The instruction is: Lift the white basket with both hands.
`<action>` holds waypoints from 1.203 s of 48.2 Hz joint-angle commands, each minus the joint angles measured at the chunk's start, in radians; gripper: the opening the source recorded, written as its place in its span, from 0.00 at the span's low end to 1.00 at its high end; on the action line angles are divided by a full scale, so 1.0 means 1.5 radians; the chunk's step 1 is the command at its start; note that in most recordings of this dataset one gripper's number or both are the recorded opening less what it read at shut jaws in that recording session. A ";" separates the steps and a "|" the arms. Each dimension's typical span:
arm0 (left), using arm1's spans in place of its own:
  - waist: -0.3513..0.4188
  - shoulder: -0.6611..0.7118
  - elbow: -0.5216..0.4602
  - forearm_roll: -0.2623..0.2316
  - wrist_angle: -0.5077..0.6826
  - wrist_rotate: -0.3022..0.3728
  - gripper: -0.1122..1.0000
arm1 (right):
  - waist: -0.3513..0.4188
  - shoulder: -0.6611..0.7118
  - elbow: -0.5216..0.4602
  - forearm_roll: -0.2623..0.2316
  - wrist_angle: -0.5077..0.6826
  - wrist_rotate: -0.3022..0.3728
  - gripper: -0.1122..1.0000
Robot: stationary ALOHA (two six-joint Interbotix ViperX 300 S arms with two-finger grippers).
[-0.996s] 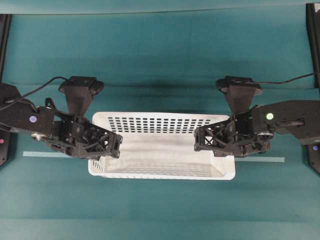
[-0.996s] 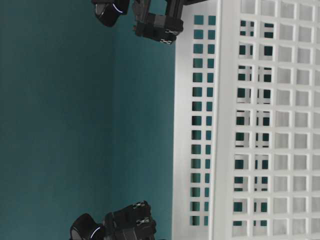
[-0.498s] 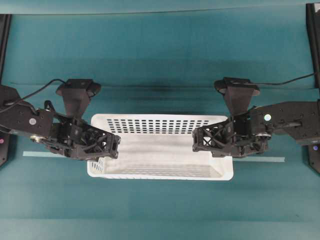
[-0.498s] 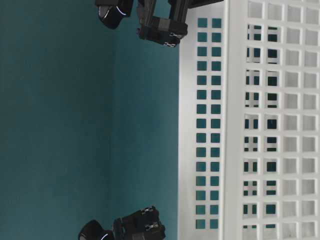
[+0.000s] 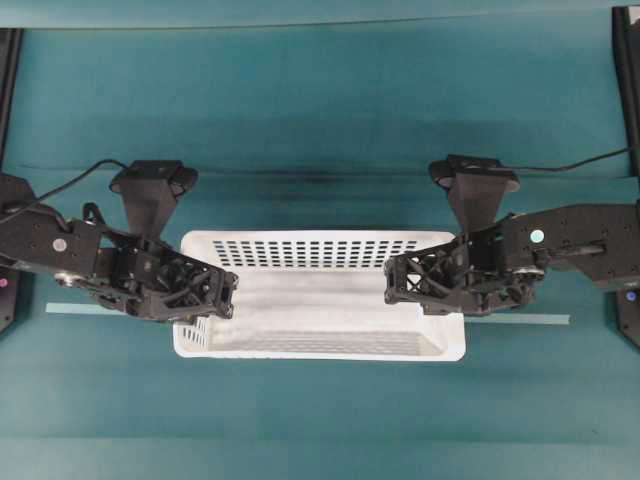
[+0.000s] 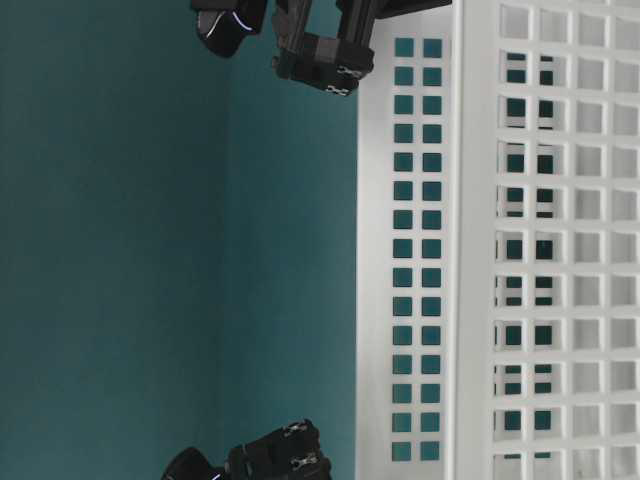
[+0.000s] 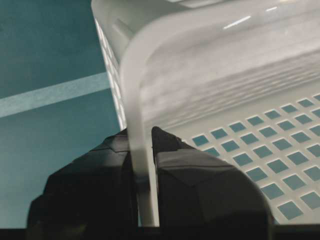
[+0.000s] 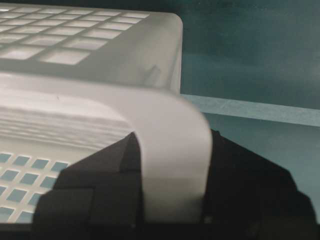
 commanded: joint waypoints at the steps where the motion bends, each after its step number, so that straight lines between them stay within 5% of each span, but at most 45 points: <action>1: -0.004 0.002 0.003 0.006 -0.007 0.006 0.11 | 0.016 0.014 0.004 -0.007 -0.014 -0.009 0.24; 8: -0.003 0.001 0.006 0.007 -0.011 0.006 0.18 | 0.016 0.014 0.005 -0.007 -0.030 -0.009 0.25; 14: -0.004 -0.001 0.008 0.006 -0.011 0.003 0.34 | 0.013 0.013 0.007 -0.007 -0.041 -0.013 0.35; 27: -0.004 -0.002 0.009 0.007 -0.011 0.003 0.85 | 0.010 0.008 0.014 -0.007 -0.050 -0.010 0.93; 31: -0.004 -0.003 0.008 0.006 -0.014 0.003 0.86 | 0.010 0.008 0.014 -0.007 -0.049 -0.010 0.98; 58: -0.004 -0.087 0.012 0.006 -0.024 0.005 0.87 | 0.006 -0.054 0.009 -0.007 0.033 -0.009 0.98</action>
